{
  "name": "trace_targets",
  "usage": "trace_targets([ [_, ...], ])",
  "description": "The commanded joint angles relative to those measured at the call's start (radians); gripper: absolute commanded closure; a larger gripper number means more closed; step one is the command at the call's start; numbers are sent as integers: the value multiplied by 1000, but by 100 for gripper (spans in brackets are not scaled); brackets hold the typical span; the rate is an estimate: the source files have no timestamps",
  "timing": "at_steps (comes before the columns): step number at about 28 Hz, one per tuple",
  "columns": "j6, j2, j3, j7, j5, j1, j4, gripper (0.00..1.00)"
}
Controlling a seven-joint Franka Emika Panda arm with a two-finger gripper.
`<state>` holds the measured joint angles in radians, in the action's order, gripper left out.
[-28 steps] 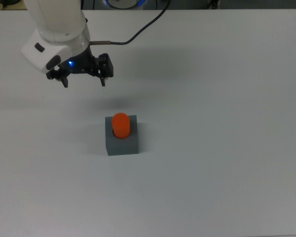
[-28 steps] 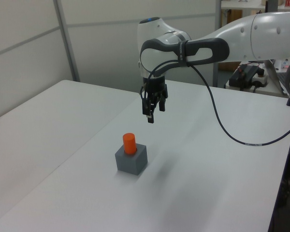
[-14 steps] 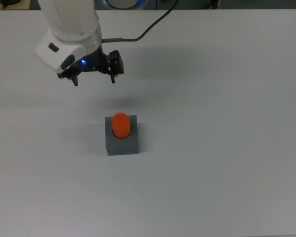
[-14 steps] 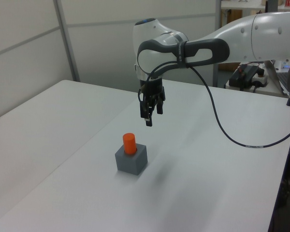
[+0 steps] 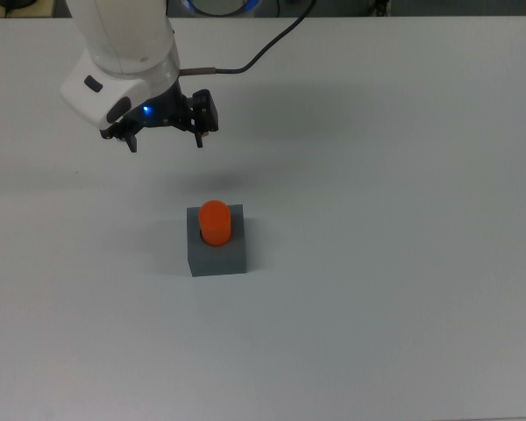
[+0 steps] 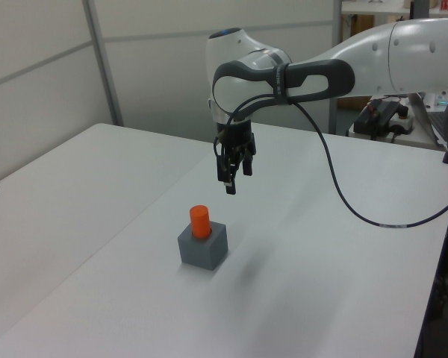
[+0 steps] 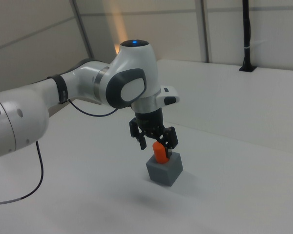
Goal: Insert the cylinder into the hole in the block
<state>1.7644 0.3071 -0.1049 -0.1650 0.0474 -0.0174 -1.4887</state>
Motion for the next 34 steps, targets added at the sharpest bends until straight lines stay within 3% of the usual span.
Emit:
trace_targets([
  [1,-30,-14,-7,13,-23,-6,5,0],
  [34,-30,-19,-10,13,-52,-3,5,0],
])
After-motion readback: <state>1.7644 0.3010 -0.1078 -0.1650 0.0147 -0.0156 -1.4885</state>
